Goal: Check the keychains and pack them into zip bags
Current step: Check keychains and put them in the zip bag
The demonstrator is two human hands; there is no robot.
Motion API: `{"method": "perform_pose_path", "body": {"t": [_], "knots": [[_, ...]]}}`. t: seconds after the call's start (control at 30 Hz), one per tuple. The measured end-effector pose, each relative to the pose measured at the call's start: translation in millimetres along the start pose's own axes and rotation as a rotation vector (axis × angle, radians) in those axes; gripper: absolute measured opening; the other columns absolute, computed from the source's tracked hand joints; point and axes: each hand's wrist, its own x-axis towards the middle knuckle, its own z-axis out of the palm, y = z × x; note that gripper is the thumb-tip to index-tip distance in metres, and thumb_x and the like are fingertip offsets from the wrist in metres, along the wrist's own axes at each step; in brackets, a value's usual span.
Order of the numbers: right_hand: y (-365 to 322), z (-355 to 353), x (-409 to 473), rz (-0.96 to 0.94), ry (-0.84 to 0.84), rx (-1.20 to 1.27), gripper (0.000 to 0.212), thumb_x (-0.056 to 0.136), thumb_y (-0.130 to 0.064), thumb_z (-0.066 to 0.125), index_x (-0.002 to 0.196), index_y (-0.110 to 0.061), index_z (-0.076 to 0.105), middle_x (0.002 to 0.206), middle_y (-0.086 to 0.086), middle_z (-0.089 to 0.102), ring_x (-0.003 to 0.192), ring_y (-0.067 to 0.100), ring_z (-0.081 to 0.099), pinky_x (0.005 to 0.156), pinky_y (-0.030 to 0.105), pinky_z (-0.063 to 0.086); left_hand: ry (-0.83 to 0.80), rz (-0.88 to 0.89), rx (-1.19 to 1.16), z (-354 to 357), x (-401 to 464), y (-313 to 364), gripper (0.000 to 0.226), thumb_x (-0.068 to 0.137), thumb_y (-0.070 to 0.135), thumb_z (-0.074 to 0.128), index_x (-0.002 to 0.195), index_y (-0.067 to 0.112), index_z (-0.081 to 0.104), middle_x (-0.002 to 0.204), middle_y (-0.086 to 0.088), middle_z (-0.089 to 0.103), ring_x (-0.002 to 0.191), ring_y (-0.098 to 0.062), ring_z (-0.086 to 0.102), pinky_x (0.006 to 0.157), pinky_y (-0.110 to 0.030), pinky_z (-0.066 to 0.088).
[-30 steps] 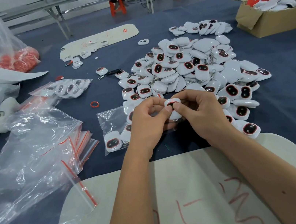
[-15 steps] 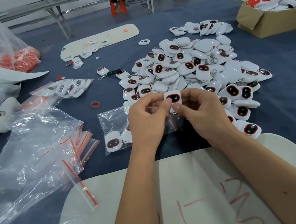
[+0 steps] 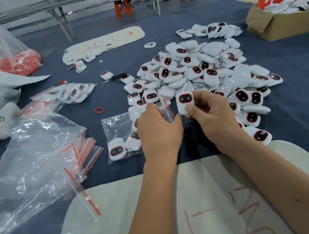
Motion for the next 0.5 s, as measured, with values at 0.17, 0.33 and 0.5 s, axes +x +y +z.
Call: {"method": "perform_pose_path", "body": {"t": [0.17, 0.33, 0.5], "knots": [[-1.3, -0.9, -1.0, -0.003, -0.014, 0.015, 0.015, 0.105, -0.012, 0.061, 0.115, -0.016, 0.072, 0.088, 0.003, 0.074, 0.073, 0.01, 0.064, 0.067, 0.024, 0.055, 0.012, 0.001, -0.022, -3.3, 1.6, -3.2, 0.007, 0.088, 0.014, 0.063, 0.081, 0.016, 0.06, 0.075, 0.001, 0.067, 0.08, -0.022, 0.066, 0.078, -0.039, 0.054], [0.7, -0.1, -0.9, 0.026, -0.033, 0.056, 0.02, 0.104, -0.006, 0.06, 0.122, -0.015, 0.06, 0.086, 0.008, 0.064, 0.062, 0.015, 0.066, 0.054, 0.025, 0.052, -0.024, 0.034, -0.123, -6.7, 4.3, -7.8, 0.013, 0.083, 0.009, 0.067, 0.072, 0.017, 0.066, 0.066, 0.006, 0.065, 0.063, -0.008, 0.06, 0.06, -0.019, 0.045], [7.1, -0.3, 0.0, -0.119, 0.014, -0.227, 0.021, 0.099, -0.014, 0.065, 0.1, -0.03, 0.078, 0.078, -0.009, 0.071, 0.067, 0.012, 0.063, 0.065, 0.028, 0.052, -0.044, 0.142, -0.169, -5.3, 2.4, -8.7, 0.02, 0.083, 0.014, 0.07, 0.066, 0.019, 0.062, 0.06, 0.006, 0.062, 0.055, -0.007, 0.054, 0.054, -0.022, 0.045]]}}
